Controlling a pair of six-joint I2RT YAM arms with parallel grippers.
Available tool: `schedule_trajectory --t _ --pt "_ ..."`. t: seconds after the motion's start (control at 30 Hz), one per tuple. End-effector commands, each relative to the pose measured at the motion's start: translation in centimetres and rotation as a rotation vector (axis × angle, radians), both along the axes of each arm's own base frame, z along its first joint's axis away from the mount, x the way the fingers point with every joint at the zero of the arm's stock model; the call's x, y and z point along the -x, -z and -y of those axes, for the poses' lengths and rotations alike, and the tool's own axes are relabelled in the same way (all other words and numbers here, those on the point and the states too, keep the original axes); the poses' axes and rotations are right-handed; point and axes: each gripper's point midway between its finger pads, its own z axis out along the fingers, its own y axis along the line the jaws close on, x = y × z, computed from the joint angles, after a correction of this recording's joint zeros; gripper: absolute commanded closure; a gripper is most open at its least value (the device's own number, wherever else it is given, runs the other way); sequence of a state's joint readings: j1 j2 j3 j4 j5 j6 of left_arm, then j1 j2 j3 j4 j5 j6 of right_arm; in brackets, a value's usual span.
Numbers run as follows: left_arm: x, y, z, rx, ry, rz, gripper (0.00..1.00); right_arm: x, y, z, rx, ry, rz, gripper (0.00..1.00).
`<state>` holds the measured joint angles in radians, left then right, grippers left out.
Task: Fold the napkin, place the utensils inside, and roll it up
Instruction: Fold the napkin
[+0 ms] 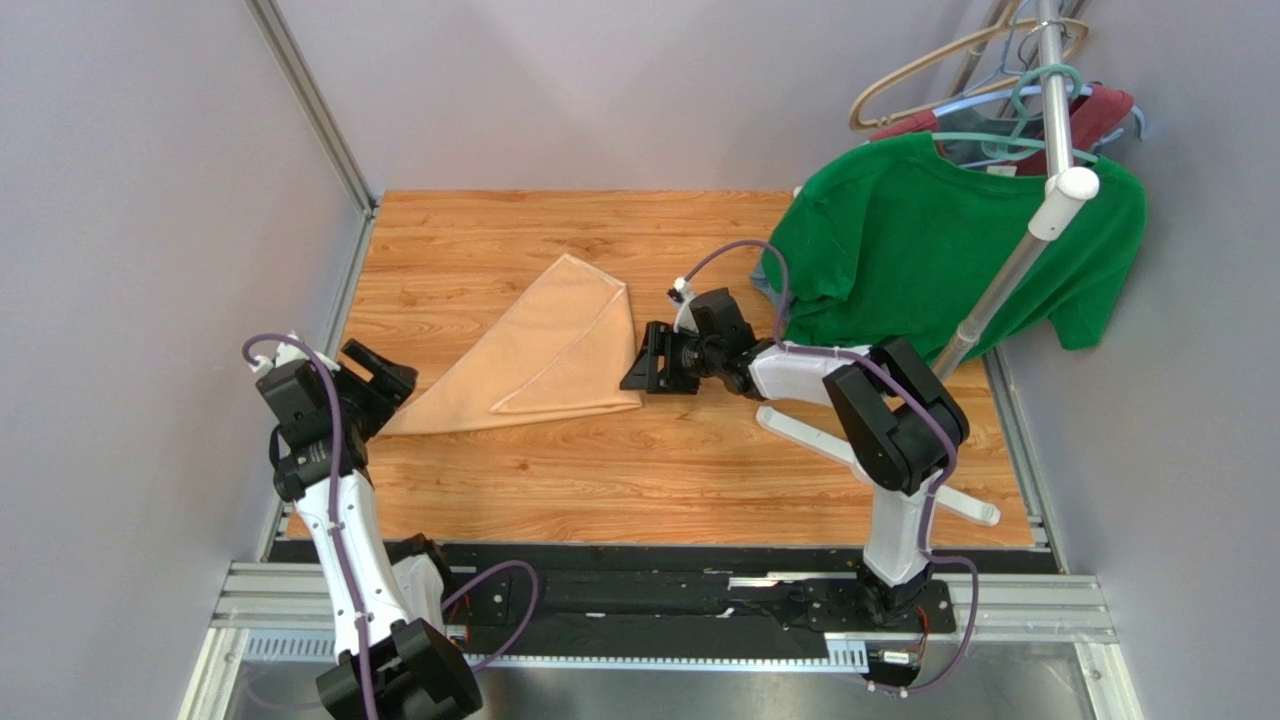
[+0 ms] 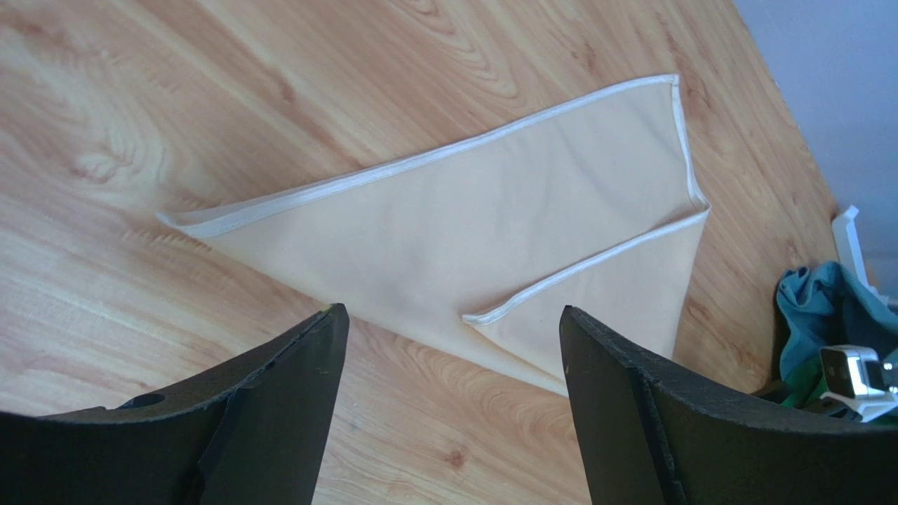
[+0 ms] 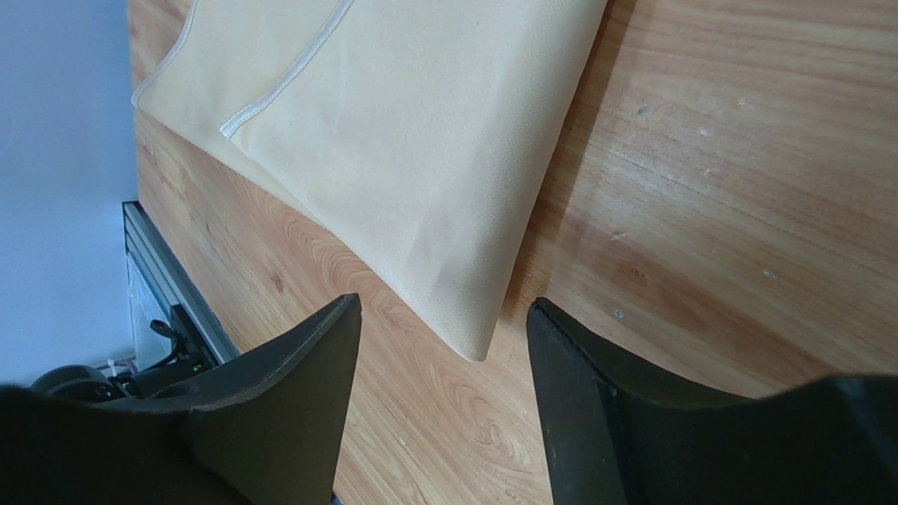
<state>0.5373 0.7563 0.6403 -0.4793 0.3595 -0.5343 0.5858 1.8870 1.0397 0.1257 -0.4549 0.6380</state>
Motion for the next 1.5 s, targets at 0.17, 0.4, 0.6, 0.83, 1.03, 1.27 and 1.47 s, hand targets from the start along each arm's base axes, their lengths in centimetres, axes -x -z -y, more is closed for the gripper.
schedule_trajectory --t 0.17,0.4,0.6,0.83,1.03,1.27,1.47 --pt "1.0 1.8 0.0 0.086 -0.042 -0.02 0.17 -0.7 0.5 -1.0 -0.037 -0.027 0.031 0.41" --pt "1.1 2.2 0.0 0.092 -0.051 -0.017 0.18 -0.7 2.1 -1.1 -0.026 -0.017 -0.008 0.6" --pt "1.4 2.5 -0.2 0.091 -0.074 -0.023 0.18 -0.3 3.0 -0.4 0.0 0.006 -0.025 0.73" --pt "2.6 3.9 -1.3 0.08 -0.192 -0.058 0.17 -0.3 3.6 0.1 -0.016 0.024 -0.05 0.8" --pt "3.6 6.3 -1.9 0.114 -0.308 -0.067 0.17 -0.1 2.7 -0.1 -0.047 0.018 -0.048 0.67" --pt "3.7 7.8 -3.4 0.083 -0.386 -0.071 0.2 -0.2 1.4 0.2 -0.049 0.003 -0.027 0.47" --pt "3.7 8.1 -6.0 0.057 -0.527 -0.04 0.23 -0.7 0.9 0.8 -0.039 0.03 -0.027 0.44"
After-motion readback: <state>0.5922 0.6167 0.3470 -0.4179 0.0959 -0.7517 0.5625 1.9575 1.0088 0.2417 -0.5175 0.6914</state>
